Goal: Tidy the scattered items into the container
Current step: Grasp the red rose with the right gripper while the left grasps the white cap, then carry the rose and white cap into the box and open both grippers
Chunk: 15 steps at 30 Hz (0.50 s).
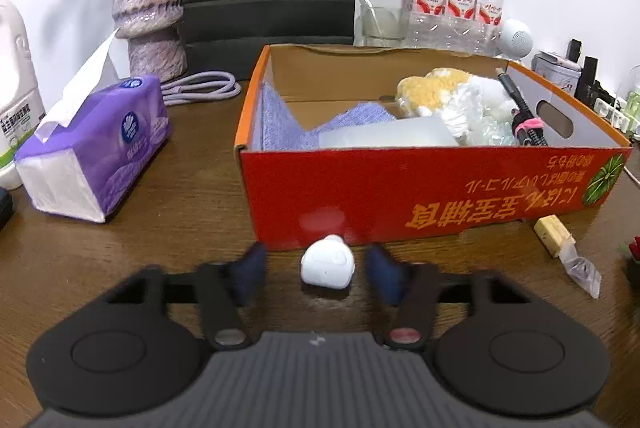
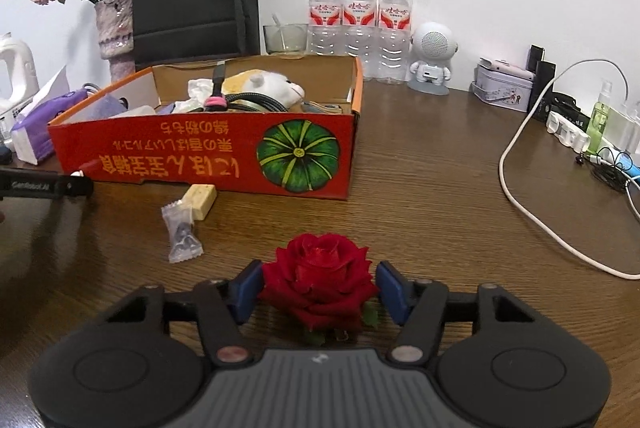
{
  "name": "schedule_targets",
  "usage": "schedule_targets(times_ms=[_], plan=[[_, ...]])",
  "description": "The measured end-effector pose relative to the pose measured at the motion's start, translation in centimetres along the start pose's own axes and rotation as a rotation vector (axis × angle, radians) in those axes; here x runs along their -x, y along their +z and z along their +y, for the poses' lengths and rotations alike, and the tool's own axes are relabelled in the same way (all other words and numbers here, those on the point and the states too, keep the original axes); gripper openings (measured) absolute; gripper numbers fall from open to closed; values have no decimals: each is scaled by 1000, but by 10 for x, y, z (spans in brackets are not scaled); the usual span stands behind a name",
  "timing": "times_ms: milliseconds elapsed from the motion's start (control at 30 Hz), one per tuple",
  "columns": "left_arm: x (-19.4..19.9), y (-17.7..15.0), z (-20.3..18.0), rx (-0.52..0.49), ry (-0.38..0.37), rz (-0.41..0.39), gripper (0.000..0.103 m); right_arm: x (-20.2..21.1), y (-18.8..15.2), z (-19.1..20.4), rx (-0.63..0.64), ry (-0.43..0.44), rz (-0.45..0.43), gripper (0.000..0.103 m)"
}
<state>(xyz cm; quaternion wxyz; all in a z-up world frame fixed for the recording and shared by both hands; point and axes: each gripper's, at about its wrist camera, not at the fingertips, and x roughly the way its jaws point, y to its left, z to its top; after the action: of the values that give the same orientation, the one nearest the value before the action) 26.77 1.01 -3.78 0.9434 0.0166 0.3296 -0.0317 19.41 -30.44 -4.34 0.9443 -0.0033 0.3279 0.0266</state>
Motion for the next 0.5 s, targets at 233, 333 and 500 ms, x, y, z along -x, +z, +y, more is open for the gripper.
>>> schedule_targets(times_ms=[233, 333, 500], plan=[[7, -4, -6, -26, -34, -6, 28, 3, -2, 5, 14, 6, -9, 49], [14, -6, -6, -21, -41, -18, 28, 6, -3, 8, 16, 12, -15, 44], [31, -7, -4, -11, -52, -48, 28, 13, -4, 13, 19, 17, -27, 41]])
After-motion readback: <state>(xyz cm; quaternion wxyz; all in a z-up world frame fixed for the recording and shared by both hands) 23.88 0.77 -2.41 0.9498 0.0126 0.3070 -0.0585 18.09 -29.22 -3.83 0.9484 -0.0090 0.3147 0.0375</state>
